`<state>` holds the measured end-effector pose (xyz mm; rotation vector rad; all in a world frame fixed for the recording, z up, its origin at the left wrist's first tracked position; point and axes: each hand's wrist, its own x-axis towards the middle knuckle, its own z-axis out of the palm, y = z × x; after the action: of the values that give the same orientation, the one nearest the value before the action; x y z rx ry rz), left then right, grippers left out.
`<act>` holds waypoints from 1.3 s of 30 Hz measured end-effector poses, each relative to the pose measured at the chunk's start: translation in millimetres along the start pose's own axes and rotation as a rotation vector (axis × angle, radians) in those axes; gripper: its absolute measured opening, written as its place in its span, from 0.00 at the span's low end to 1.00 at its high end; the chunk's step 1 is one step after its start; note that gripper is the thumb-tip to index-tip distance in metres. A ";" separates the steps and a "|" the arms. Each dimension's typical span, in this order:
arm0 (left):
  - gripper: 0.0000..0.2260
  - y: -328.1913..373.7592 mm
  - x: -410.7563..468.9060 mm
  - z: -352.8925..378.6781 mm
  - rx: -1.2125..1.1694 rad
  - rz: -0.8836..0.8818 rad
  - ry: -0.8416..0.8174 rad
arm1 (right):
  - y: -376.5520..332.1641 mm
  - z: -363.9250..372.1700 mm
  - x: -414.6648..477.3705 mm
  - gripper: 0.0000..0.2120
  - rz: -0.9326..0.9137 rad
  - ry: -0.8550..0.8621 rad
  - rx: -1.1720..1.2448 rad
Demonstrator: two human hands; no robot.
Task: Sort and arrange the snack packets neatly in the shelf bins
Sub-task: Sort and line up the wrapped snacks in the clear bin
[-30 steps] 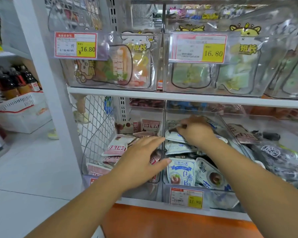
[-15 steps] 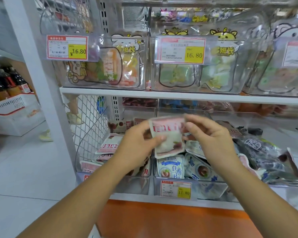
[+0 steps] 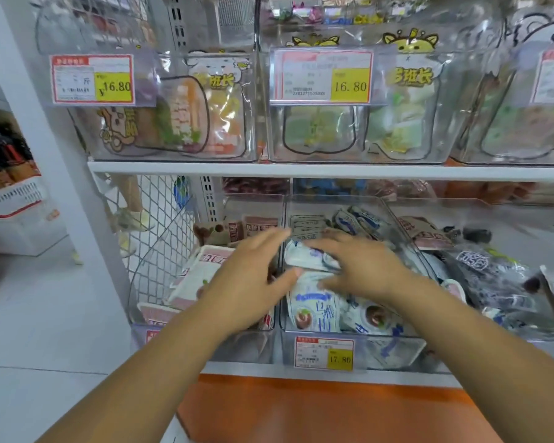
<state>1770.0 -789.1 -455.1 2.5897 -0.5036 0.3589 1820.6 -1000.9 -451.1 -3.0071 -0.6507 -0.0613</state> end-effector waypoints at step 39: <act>0.35 41.2 11.3 19.4 -0.043 0.170 -0.009 | 8.2 -19.5 -72.4 0.09 0.016 0.520 0.588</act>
<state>1766.5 -835.7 -451.3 2.5146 -0.7291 0.3890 1757.6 -1039.5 -435.9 -2.2902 -0.4765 -0.5281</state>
